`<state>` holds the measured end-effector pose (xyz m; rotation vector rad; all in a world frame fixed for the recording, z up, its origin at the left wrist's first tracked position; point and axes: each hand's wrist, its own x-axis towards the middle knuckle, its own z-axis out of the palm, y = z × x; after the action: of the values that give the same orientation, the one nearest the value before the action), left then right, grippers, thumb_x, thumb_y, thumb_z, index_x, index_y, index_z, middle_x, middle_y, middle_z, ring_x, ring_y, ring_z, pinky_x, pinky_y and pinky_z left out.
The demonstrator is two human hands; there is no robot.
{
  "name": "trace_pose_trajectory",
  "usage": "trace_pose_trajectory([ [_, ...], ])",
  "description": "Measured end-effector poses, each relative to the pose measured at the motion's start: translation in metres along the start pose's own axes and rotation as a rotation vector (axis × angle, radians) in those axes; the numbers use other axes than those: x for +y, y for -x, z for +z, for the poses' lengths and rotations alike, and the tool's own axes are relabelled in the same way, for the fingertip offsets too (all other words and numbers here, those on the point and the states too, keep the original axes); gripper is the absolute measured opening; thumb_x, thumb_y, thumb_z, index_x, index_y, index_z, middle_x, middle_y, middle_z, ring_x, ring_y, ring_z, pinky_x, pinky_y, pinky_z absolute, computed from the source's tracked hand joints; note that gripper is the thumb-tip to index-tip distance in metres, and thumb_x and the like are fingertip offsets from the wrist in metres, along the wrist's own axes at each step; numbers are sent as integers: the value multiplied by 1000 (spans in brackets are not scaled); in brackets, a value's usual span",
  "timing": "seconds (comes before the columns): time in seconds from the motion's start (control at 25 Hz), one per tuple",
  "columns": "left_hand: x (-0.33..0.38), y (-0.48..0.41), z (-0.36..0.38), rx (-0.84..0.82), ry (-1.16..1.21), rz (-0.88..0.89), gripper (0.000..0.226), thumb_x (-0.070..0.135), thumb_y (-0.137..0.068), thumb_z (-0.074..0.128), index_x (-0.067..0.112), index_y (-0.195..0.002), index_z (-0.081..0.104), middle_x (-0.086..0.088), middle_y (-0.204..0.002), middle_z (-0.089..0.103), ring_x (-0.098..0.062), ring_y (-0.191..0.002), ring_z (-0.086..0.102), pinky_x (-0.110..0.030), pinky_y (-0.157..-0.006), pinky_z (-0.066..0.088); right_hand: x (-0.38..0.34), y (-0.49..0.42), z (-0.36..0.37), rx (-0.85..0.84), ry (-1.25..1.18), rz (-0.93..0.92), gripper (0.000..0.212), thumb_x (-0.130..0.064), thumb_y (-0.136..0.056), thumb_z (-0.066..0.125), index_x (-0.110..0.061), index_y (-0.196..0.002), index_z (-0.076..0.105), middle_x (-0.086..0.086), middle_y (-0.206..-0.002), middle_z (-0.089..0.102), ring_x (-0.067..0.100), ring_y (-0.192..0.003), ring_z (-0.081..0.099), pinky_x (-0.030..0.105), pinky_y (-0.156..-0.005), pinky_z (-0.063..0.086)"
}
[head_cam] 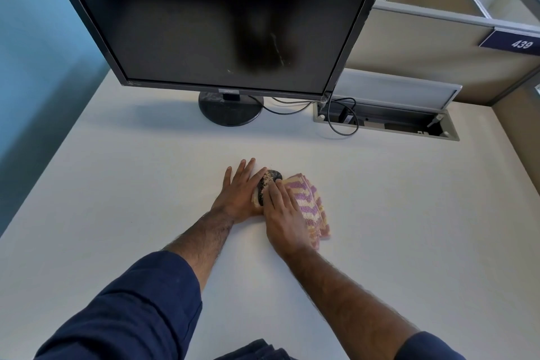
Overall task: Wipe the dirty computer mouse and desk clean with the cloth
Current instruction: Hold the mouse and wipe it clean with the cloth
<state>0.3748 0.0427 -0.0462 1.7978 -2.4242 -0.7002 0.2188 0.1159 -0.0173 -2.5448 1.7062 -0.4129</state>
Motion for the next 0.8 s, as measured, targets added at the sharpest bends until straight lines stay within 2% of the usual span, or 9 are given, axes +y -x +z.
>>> trace_pose_trajectory([
  [0.2, -1, -1, 1, 7, -2, 13, 105, 68, -85, 64, 29, -163, 4, -4, -171, -13, -21, -156, -19, -48, -123, -14, 3, 0, 1, -58, 8, -118, 49, 0, -99, 40, 8, -147, 41, 27, -155, 38, 39, -149, 28, 50, -121, 28],
  [0.32, -2, -1, 2, 10, 10, 21, 108, 72, -82, 62, 29, -163, 5, -4, -171, -13, -21, -156, -19, -49, -124, -13, 14, -1, 2, -7, -13, -180, 44, 0, -98, 43, 7, -141, 50, 25, -149, 47, 37, -145, 38, 47, -122, 26],
  [0.44, -1, 1, 2, 11, 61, 21, 119, 88, -73, 53, 29, -164, 5, -1, -171, -15, -17, -155, -21, -49, -124, -14, 29, -5, -1, 70, -115, -14, 46, 6, -92, 55, 5, -138, 52, 22, -145, 51, 38, -143, 40, 47, -120, 31],
  [0.52, 0, 2, 1, 9, 67, 25, 122, 92, -70, 50, 29, -164, 4, 0, -171, -16, -17, -154, -23, -49, -124, -14, 30, -9, -3, 76, -128, 62, 51, 9, -88, 57, 4, -139, 51, 21, -144, 51, 39, -143, 39, 47, -119, 32],
  [0.68, 1, 2, -1, 8, 68, 14, 116, 82, -76, 60, 29, -164, 6, -1, -171, -15, -18, -155, -22, -49, -124, -15, 16, -12, 2, 13, -98, 35, 54, 7, -89, 59, 4, -142, 49, 20, -146, 51, 38, -143, 39, 49, -116, 37],
  [0.8, 1, 3, -2, -5, 60, 9, 113, 75, -79, 64, 29, -164, 6, -2, -171, -15, -20, -155, -21, -50, -124, -13, 9, -11, 3, 6, -102, 18, 53, 5, -92, 58, 3, -144, 48, 20, -148, 50, 37, -143, 39, 46, -119, 33],
])
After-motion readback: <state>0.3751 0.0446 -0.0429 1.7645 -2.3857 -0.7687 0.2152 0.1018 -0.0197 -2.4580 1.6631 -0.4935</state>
